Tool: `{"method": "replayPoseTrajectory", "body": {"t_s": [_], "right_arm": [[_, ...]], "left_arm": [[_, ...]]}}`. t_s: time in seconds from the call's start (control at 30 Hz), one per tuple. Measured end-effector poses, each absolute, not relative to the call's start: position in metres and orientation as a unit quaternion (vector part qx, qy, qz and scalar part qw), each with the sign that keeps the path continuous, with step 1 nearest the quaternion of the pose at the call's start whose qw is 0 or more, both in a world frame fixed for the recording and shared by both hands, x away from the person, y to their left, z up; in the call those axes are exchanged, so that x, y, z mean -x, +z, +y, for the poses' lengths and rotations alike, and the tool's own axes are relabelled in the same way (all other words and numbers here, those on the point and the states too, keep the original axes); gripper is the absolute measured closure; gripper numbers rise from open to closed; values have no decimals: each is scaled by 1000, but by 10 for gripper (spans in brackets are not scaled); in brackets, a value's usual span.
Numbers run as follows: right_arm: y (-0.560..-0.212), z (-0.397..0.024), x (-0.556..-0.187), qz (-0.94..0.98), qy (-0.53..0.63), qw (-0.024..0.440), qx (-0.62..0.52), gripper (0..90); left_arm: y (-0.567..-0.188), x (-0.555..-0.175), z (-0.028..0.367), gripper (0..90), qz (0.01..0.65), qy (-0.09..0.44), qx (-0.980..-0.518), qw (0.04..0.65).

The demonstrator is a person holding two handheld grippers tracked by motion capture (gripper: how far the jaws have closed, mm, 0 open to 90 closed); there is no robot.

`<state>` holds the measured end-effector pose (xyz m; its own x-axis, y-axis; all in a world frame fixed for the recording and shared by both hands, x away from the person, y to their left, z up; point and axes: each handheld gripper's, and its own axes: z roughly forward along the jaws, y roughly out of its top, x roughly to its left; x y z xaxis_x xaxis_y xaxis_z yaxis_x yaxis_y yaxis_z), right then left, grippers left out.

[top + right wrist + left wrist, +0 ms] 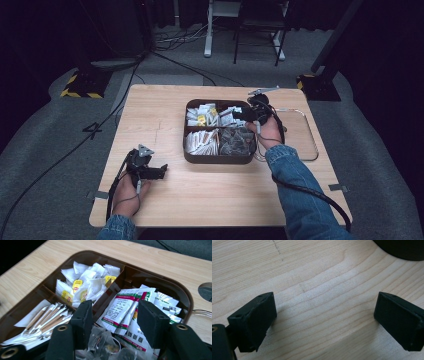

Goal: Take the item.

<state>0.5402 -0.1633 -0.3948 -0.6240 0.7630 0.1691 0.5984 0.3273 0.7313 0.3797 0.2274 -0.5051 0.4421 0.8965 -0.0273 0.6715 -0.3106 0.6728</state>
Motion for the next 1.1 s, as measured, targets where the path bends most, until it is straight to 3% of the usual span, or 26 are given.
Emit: {"method": "replayPoseTrajectory", "body": {"t_s": [0.4, 1.1], "right_arm": [[-415, -142, -559, 817, 361, 84, -441, 532], [-434, -132, -568, 813, 336, 68, -470, 529]], "left_arm": [[-505, -381, 227, 46, 497, 182, -789, 313], [-505, -381, 227, 46, 497, 181, -788, 313]]}}
